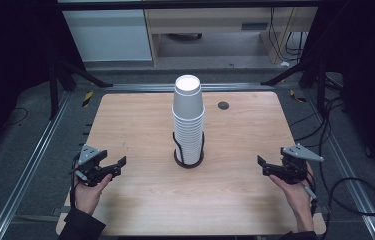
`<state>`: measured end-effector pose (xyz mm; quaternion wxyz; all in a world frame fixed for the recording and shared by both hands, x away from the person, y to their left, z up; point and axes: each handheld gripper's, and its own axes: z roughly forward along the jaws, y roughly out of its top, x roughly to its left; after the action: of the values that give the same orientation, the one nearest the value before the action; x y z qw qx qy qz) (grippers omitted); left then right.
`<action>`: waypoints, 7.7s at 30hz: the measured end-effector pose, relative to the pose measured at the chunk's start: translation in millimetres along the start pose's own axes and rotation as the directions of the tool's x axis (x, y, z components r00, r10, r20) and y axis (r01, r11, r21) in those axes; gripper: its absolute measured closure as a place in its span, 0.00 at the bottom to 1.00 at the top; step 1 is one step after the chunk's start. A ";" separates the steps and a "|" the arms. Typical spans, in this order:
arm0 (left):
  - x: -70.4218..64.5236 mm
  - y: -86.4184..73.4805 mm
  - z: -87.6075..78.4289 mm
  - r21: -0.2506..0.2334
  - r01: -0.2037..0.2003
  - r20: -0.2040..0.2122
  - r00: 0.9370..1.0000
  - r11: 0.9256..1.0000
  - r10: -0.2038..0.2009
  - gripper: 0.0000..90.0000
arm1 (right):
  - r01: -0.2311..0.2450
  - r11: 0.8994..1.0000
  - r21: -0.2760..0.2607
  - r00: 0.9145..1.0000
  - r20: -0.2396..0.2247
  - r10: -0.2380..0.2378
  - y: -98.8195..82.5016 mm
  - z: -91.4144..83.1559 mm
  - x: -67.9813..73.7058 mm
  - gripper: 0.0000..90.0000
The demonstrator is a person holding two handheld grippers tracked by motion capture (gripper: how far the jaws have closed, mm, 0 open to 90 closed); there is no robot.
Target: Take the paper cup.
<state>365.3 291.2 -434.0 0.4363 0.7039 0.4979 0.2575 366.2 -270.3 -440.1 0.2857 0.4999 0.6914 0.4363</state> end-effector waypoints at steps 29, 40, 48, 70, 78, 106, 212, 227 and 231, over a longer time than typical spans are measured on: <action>0.1 -3.9 1.4 0.039 -0.042 -0.012 0.999 0.998 0.042 0.23 | 0.026 0.977 -0.213 0.983 -0.174 -0.064 97.6 -12.9 52.3 0.10; -3.9 -3.7 2.1 0.043 -0.069 -0.009 0.998 0.997 0.070 0.22 | 0.055 0.962 -0.269 0.969 -0.218 -0.116 134.2 -17.2 76.2 0.09; -3.1 -4.9 3.8 0.049 -0.063 -0.008 0.998 0.997 0.063 0.22 | 0.068 0.949 -0.306 0.950 -0.272 -0.156 157.5 -8.6 102.2 0.09; -2.0 -5.7 3.4 0.044 -0.059 -0.015 0.998 0.997 0.060 0.21 | 0.062 0.948 -0.311 0.904 -0.385 -0.185 184.2 36.6 156.1 0.08; -2.3 -4.9 2.4 0.037 -0.059 -0.014 0.998 0.998 0.059 0.21 | 0.050 0.956 -0.291 0.900 -0.403 -0.169 182.0 60.7 165.1 0.08; -5.6 -6.0 5.3 0.046 -0.068 -0.005 0.998 0.997 0.068 0.21 | 0.063 0.951 -0.302 0.926 -0.338 -0.169 171.6 80.8 175.7 0.13; -17.5 -2.4 4.4 0.054 -0.094 0.033 0.995 0.994 0.092 0.21 | 0.150 0.953 -0.262 0.925 -0.304 -0.229 88.2 -0.8 83.1 0.15; -25.8 0.3 3.4 0.043 -0.117 0.076 0.991 0.992 0.114 0.22 | 0.195 0.954 -0.226 0.877 -0.395 -0.273 72.0 1.1 87.8 0.15; -27.8 1.7 1.4 0.033 -0.120 0.089 0.989 0.992 0.116 0.22 | 0.218 0.950 -0.223 0.849 -0.438 -0.297 70.2 1.8 94.4 0.15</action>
<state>356.9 264.8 -431.2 0.4278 0.7510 0.4407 0.2423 366.9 -172.6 -374.6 0.2077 0.2575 0.7622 0.5564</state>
